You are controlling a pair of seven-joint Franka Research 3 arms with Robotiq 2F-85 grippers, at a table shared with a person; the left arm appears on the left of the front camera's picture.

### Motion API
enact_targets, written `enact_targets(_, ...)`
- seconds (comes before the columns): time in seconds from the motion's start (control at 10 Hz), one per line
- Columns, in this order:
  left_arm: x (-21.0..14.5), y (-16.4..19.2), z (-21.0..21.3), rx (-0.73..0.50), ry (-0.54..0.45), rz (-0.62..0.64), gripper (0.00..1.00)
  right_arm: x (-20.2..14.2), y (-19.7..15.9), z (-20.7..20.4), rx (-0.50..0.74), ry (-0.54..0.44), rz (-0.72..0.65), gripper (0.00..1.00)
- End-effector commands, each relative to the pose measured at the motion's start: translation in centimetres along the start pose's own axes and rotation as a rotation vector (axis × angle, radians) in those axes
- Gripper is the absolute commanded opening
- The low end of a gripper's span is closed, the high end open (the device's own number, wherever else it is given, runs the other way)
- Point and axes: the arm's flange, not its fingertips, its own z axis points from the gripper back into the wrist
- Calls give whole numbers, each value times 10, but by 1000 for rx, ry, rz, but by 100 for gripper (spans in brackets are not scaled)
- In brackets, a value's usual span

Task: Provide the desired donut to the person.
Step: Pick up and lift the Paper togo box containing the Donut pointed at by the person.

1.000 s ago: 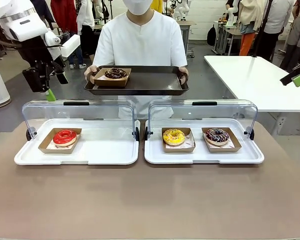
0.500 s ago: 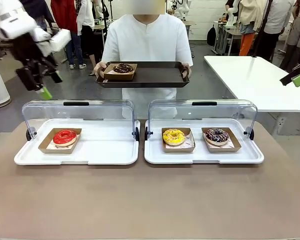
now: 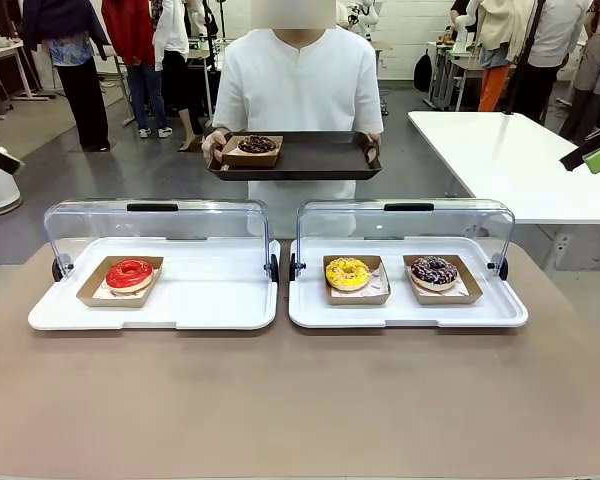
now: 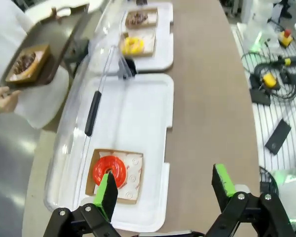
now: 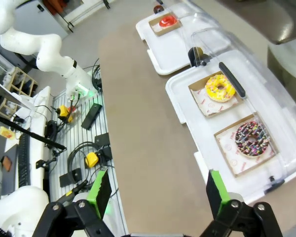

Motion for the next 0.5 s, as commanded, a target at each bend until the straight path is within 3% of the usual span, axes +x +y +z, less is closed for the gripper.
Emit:
enact_targets(0.0,-30,-21,4,2,-143,2,100,2,0,0,0,1,-5,100)
enact_targets(0.2,-59,-9,18,31,-175,14,100,2,0,0,0,1,-5,100)
enact_targets(0.4,-89,-21,18,62,-188,80,100,2,0,0,0,1,-5,100)
